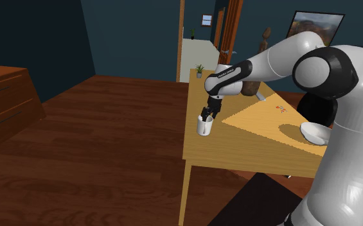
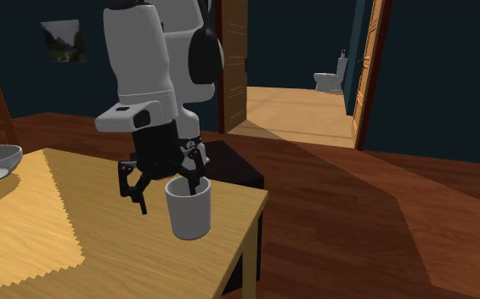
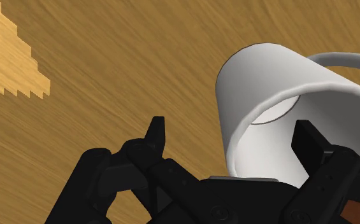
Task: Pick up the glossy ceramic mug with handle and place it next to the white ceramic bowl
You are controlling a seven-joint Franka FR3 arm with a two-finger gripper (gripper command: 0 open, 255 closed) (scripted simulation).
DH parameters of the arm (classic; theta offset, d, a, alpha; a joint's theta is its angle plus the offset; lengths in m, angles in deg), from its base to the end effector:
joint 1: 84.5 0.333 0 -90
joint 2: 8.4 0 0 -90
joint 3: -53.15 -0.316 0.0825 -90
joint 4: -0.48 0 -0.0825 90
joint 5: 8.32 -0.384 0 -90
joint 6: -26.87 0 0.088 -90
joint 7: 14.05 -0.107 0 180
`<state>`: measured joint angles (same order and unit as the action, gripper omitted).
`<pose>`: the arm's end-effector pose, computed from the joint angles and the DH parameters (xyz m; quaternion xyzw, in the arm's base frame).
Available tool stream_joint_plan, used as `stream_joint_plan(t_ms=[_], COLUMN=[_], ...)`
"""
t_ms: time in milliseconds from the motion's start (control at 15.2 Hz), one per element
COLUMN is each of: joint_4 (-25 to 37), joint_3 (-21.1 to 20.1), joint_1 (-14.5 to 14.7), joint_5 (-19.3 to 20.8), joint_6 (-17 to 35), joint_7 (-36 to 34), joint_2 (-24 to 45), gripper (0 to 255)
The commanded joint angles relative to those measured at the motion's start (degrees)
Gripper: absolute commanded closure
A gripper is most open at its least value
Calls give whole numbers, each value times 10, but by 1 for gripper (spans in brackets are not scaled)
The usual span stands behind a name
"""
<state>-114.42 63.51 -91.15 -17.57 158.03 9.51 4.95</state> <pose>0.5752 -0.1685 0.3483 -0.9987 -0.0086 -0.0407 0.0292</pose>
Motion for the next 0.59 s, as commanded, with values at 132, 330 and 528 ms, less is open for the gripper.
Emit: stream_joint_plan(t_ms=[132, 330, 528], joint_4=[0, 0, 0], joint_3=[0, 0, 0], joint_1=[0, 0, 0], joint_5=[0, 0, 0], joint_6=[1, 1, 1], joint_7=[0, 0, 0], joint_2=[0, 0, 0], gripper=[0, 255, 255])
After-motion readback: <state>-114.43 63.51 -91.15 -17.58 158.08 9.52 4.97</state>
